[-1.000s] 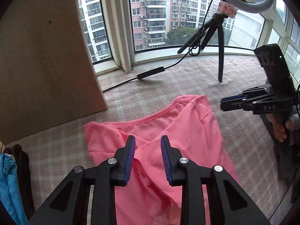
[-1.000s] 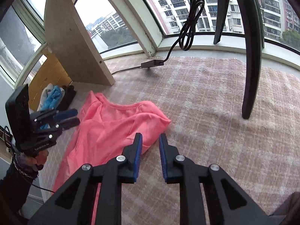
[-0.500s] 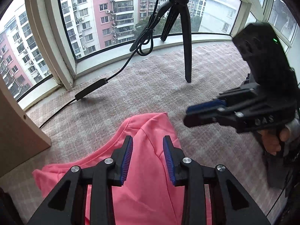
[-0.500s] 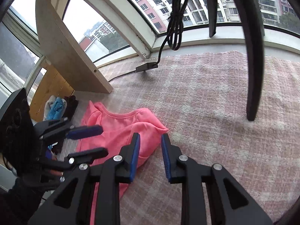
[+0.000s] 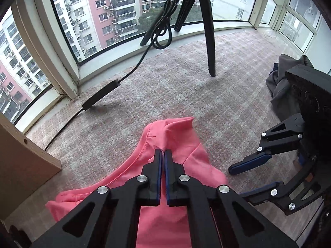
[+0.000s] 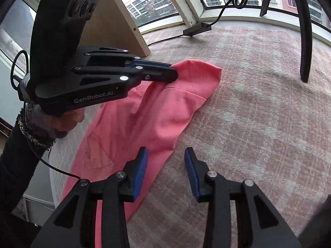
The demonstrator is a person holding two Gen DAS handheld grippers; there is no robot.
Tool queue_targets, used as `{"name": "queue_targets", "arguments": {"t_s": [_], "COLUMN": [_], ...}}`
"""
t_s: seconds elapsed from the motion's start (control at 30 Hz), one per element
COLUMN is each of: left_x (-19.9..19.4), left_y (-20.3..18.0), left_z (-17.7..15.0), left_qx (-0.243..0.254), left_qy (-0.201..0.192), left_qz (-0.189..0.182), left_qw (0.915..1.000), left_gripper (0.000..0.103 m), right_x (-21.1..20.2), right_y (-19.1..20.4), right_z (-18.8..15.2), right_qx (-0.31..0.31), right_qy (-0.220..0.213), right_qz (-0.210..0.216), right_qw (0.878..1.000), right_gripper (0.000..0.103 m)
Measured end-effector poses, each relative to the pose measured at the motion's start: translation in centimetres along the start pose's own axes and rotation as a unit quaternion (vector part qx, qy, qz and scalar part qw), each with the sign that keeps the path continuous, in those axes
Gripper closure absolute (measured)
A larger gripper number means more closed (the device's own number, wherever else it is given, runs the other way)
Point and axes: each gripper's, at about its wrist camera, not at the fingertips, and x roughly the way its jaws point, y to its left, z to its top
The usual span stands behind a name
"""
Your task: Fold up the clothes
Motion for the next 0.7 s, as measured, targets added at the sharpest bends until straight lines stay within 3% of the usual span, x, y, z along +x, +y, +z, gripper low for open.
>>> {"name": "queue_targets", "arguments": {"t_s": [0.1,0.17,0.2,0.23,0.27,0.33,0.43,0.47,0.57,0.7], "left_x": [-0.1,0.6,1.2,1.7,1.9,0.8,-2.0,-2.6,-3.4,-1.8], "left_y": [0.8,1.2,1.3,1.4,1.6,2.1,2.9,3.2,3.7,3.0], "left_z": [0.0,0.4,0.7,0.9,1.1,0.6,-1.1,-1.9,-4.6,-6.3], "left_qx": [-0.019,-0.027,-0.032,-0.037,-0.042,-0.052,-0.056,-0.056,-0.060,-0.049], "left_qy": [-0.006,-0.001,0.004,0.010,0.012,0.002,-0.019,-0.017,0.004,0.033], "left_qz": [-0.010,0.009,0.023,0.037,0.046,0.036,0.031,0.031,0.028,0.034], "left_qw": [0.9998,0.9996,0.9992,0.9986,0.9980,0.9980,0.9978,0.9978,0.9978,0.9977], "left_gripper": [0.101,0.095,0.092,0.084,0.082,0.080,0.077,0.076,0.074,0.074], "right_x": [0.2,0.4,0.6,0.8,1.0,-0.3,-2.4,-3.1,-3.5,-0.7], "right_y": [-0.1,-0.2,-0.3,-0.4,-0.5,-0.8,-1.4,-1.6,-2.1,-3.4], "right_z": [0.1,0.2,0.2,0.1,-0.1,0.5,1.5,1.8,3.7,6.7], "right_qx": [0.002,0.003,0.008,0.010,0.013,0.013,0.014,0.014,0.012,0.033], "right_qy": [-0.008,-0.013,-0.007,0.010,0.029,0.015,-0.010,-0.018,-0.037,-0.028], "right_qz": [0.010,0.017,0.033,0.036,0.038,0.015,-0.023,-0.036,-0.046,-0.035], "right_qw": [1.000,1.000,0.999,0.999,0.999,1.000,1.000,0.999,0.998,0.998], "right_gripper": [0.065,0.067,0.089,0.103,0.102,0.103,0.097,0.090,0.056,0.055]}}
